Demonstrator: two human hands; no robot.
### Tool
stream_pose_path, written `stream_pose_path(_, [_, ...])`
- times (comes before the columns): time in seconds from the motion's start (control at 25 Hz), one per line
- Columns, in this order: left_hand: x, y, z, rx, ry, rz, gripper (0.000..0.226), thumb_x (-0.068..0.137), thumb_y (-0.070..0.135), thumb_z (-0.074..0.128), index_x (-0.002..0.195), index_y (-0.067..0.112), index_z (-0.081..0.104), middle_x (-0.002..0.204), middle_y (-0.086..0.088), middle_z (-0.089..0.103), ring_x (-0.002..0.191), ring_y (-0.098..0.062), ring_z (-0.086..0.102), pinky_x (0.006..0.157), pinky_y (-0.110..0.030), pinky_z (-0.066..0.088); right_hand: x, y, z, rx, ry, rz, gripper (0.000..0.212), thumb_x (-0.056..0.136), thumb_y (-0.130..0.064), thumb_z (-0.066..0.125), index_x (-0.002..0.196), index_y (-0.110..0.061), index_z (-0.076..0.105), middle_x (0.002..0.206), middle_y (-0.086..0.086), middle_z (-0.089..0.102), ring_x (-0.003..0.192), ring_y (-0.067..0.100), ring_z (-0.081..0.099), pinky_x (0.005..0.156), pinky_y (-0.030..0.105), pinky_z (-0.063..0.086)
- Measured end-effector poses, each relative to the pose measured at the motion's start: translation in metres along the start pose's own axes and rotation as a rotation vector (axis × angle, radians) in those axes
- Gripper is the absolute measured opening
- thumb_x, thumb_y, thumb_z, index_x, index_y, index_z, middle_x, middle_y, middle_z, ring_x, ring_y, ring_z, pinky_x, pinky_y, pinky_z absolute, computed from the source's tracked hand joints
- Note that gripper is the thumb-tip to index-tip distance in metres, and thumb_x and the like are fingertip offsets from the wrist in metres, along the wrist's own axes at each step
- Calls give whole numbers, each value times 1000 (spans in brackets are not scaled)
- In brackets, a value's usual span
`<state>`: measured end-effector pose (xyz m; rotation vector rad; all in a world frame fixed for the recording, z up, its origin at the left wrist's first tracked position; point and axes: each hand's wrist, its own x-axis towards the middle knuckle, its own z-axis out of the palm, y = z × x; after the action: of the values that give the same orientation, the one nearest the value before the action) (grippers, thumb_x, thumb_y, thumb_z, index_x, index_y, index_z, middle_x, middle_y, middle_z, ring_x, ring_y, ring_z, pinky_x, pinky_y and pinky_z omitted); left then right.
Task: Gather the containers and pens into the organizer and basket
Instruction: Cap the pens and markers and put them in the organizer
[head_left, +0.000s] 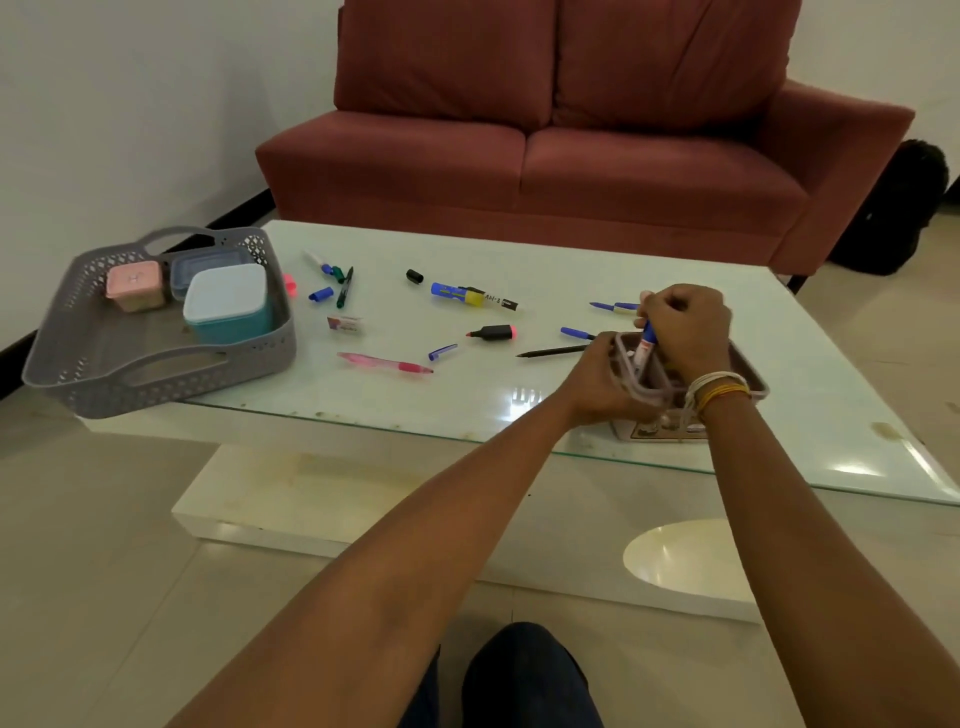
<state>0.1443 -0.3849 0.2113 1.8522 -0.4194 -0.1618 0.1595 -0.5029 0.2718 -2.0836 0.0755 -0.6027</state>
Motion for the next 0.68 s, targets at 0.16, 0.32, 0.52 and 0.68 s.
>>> stream_pose_path(0.16, [-24, -9, -31, -10, 90, 13, 95, 56, 10, 91, 132, 13, 36, 128, -4, 47, 109, -13, 50, 91, -28, 48, -18, -24, 26, -34, -92, -137, 25, 88, -28, 65, 88, -4, 72, 89, 9, 72, 83, 18, 65, 82, 28, 50])
stream_pose_path(0.32, [-44, -20, -79, 174, 44, -112, 109, 52, 24, 93, 141, 18, 31, 140, -2, 40, 125, -14, 42, 102, -33, 43, -31, -56, 55, -107, 101, -416, 21, 88, -20, 61, 101, -4, 67, 102, 12, 66, 98, 22, 60, 86, 24, 43])
stream_pose_path(0.52, [-81, -50, -160, 282, 354, -101, 39, 68, 17, 84, 104, 16, 69, 93, -7, 68, 84, -13, 64, 80, -26, 54, -42, -89, 123, -117, -124, -531, 29, 81, 5, 50, 106, -1, 63, 107, 15, 61, 101, 27, 59, 88, 31, 49])
stream_pose_path(0.68, [-105, -75, -194, 412, 845, -37, 15, 80, 1, 62, 87, 10, 72, 84, -9, 71, 71, -10, 59, 67, -7, 43, -46, -83, 179, -526, -371, -328, 42, 84, -4, 54, 125, -2, 48, 124, 19, 48, 113, 35, 50, 98, 41, 45])
